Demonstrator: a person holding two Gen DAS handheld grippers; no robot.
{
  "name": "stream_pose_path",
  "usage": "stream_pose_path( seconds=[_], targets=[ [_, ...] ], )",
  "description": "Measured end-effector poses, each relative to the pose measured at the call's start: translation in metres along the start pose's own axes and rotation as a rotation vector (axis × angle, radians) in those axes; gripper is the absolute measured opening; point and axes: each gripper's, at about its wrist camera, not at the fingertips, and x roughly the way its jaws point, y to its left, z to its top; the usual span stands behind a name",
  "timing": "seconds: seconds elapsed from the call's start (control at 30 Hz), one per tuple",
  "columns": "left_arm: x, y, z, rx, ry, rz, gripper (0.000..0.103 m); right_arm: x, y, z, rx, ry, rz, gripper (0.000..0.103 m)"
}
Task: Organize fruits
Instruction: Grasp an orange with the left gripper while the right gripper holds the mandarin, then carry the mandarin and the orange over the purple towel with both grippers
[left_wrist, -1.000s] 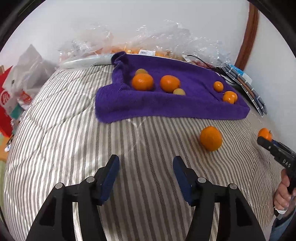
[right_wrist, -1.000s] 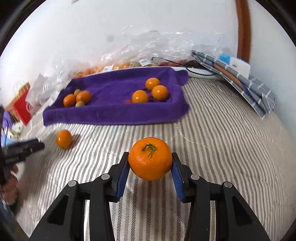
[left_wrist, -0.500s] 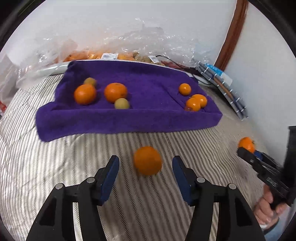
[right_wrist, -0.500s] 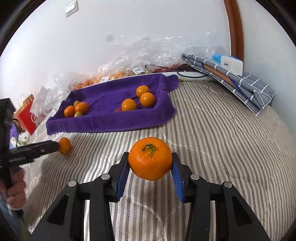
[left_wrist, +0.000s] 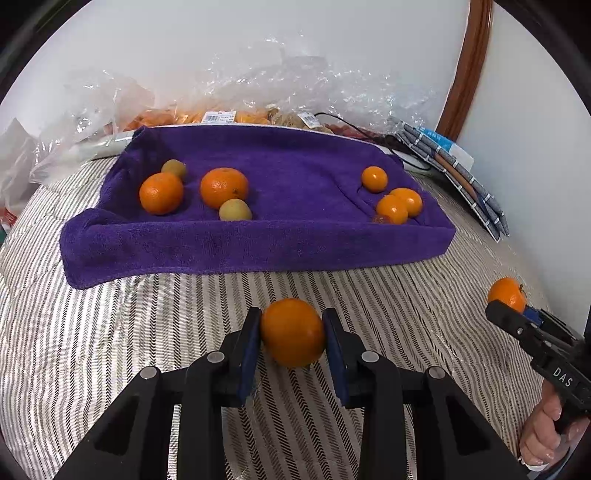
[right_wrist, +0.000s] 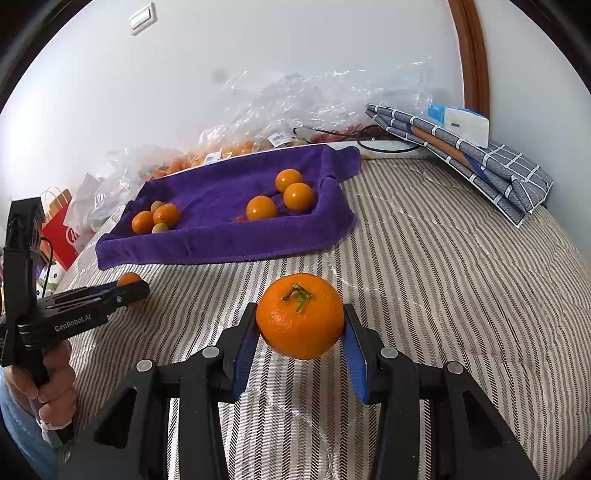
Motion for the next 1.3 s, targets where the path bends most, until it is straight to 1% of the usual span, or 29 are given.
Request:
stream_pose_path(
  seconds=[0.17, 0.23, 0.37, 0.4, 0.53, 0.63, 0.73, 0.8, 0.9, 1.0, 1.07, 1.3],
  targets=[
    [-0.009, 0.009, 0.002, -0.019, 0.005, -0.014, 0.032, -0.002, 0.001, 0.0, -0.004, -0.012, -0.02, 0.043],
    [-0.019, 0.019, 0.004, -0.043, -0.002, -0.022, 0.032, -0.001, 0.004, 0.001, -0.012, -0.007, -0.027, 0.043],
    [-0.038, 0.04, 0.011, -0.06, -0.021, 0.01, 0.032, 0.002, 0.007, 0.007, -0.003, 0.007, -0.012, 0.043],
    [-0.044, 0.047, 0.013, -0.068, -0.026, 0.021, 0.032, 0.001, 0.009, 0.01, -0.002, 0.002, -0.011, 0.043],
    [-0.057, 0.07, 0.021, -0.123, -0.041, 0.021, 0.032, -0.002, 0.017, 0.022, -0.018, -0.011, -0.013, 0.043],
    [-0.062, 0.081, 0.026, -0.145, -0.052, 0.036, 0.032, -0.004, 0.025, 0.033, -0.04, -0.015, -0.011, 0.043],
    [-0.067, 0.088, 0.031, -0.162, -0.05, 0.026, 0.032, -0.007, 0.034, 0.045, -0.054, -0.018, -0.012, 0.043],
    [-0.072, 0.091, 0.036, -0.16, -0.057, 0.019, 0.032, -0.01, 0.037, 0.051, -0.06, -0.021, -0.011, 0.043],
    [-0.078, 0.094, 0.045, -0.156, -0.078, 0.03, 0.032, -0.015, 0.041, 0.062, -0.069, -0.037, -0.02, 0.043],
    [-0.078, 0.097, 0.055, -0.173, -0.086, 0.017, 0.032, -0.016, 0.042, 0.071, -0.048, -0.042, -0.008, 0.043],
    [-0.077, 0.097, 0.06, -0.172, -0.094, 0.015, 0.032, -0.013, 0.042, 0.08, -0.036, -0.048, -0.001, 0.043],
    [-0.064, 0.093, 0.095, -0.166, -0.111, 0.017, 0.032, 0.001, 0.046, 0.111, -0.024, -0.075, 0.005, 0.043]
  ],
)
